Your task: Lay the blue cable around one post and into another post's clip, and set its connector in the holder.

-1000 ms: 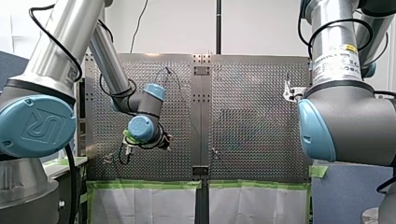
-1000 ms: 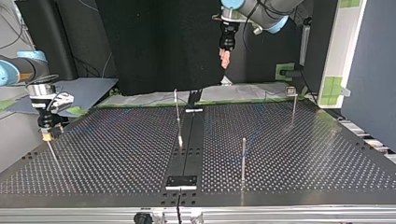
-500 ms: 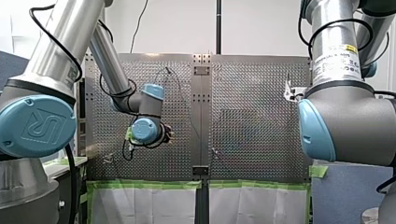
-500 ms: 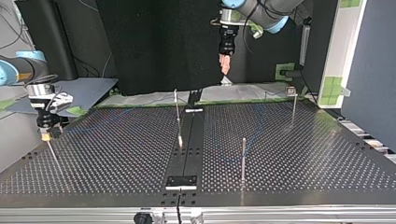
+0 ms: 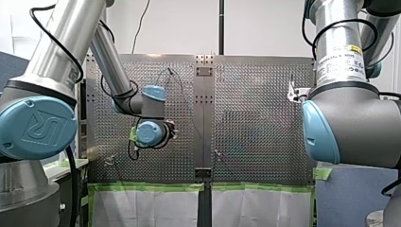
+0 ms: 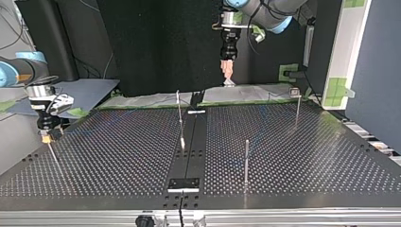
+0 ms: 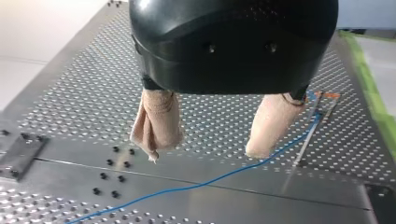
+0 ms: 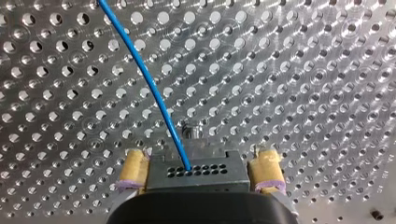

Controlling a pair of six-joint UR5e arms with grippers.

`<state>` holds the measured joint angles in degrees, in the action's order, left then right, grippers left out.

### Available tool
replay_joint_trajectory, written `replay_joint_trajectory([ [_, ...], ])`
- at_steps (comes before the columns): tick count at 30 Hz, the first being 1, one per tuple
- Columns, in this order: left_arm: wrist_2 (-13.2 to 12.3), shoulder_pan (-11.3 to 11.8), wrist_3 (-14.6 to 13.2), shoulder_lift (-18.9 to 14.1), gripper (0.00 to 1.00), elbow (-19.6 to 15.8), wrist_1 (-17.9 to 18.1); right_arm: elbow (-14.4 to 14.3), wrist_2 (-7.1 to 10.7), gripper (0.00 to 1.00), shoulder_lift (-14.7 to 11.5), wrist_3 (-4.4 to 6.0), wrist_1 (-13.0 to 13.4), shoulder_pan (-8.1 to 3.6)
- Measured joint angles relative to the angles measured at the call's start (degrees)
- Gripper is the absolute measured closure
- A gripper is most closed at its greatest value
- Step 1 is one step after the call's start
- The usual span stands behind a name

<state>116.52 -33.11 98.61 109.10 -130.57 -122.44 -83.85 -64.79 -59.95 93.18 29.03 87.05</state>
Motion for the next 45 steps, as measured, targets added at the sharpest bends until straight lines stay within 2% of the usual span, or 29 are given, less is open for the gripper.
replay_joint_trajectory([
  [5, 0.3, 0.1, 0.0, 0.0, 0.01, 0.0, 2.5, 0.0, -0.54, 0.01, 0.0, -0.17, 0.0, 0.11],
  [16, 0.8, 0.3, 0.0, 0.0, 0.01, 0.0, 7.8, 0.0, -4.03, 0.01, 0.0, -0.5, -0.1, 0.23],
  [21, 0.8, 0.5, 0.0, 0.0, 0.01, -0.1, 9.1, 0.0, -4.92, 0.01, 0.0, -0.52, -0.1, 0.37],
  [35, 0.8, 0.6, 0.0, 0.0, 0.01, -0.2, 9.1, 0.0, -4.92, 0.01, 0.0, -0.53, -0.1, 0.53],
  [45, 0.9, 0.8, 0.0, 0.0, 0.01, -0.4, 8.7, 0.1, -3.34, 0.01, 0.0, -0.53, -0.4, 0.57],
])
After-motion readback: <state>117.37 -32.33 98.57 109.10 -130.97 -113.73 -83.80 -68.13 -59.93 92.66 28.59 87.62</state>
